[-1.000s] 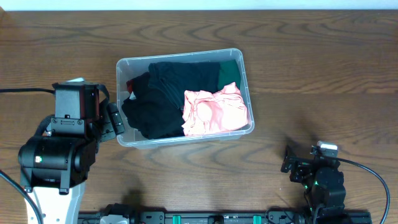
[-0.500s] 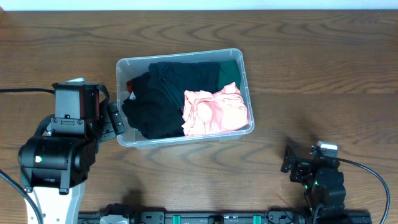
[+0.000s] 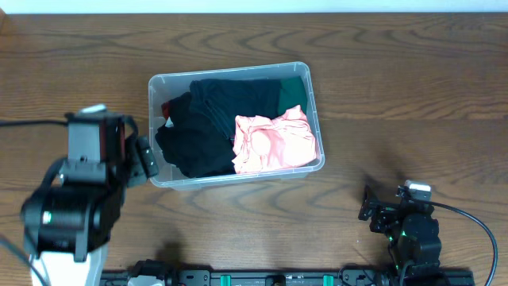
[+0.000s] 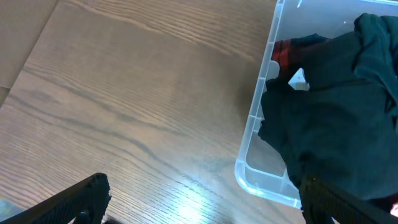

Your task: Pack container

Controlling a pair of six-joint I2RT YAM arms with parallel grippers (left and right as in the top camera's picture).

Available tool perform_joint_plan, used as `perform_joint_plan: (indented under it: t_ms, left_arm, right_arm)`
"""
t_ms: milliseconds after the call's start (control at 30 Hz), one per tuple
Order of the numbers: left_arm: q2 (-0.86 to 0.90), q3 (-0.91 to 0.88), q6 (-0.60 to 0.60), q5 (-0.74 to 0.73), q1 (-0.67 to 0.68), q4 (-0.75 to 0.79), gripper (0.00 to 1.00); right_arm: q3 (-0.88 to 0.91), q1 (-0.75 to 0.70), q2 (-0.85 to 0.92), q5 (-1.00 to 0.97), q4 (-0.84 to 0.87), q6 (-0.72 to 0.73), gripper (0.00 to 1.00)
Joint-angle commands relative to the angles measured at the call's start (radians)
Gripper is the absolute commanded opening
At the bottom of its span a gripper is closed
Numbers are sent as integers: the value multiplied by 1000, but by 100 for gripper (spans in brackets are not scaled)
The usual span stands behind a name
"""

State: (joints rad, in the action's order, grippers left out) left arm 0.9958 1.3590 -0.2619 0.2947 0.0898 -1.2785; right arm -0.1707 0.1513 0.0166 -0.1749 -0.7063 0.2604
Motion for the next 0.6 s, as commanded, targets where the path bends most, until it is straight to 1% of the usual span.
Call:
perform_joint_plan:
  t_ms: [0, 133, 200, 267, 567]
  left_arm:
    - [-90, -40, -6, 10, -34, 9, 98]
    - [-198, -133, 14, -7, -72, 143, 98]
    - [-254, -197, 91, -69, -84, 226, 98]
    - [-306, -264, 140, -128, -96, 297, 98]
    - [-551, -621, 142, -237, -131, 646, 98]
  right_arm:
    - [7, -8, -11, 0, -1, 16, 99]
    - [7, -8, -11, 0, -1, 16, 99]
    - [7, -8, -11, 0, -1, 16, 99]
    - [7, -8, -11, 0, -1, 16, 99]
    - [7, -8, -11, 0, -1, 16, 99]
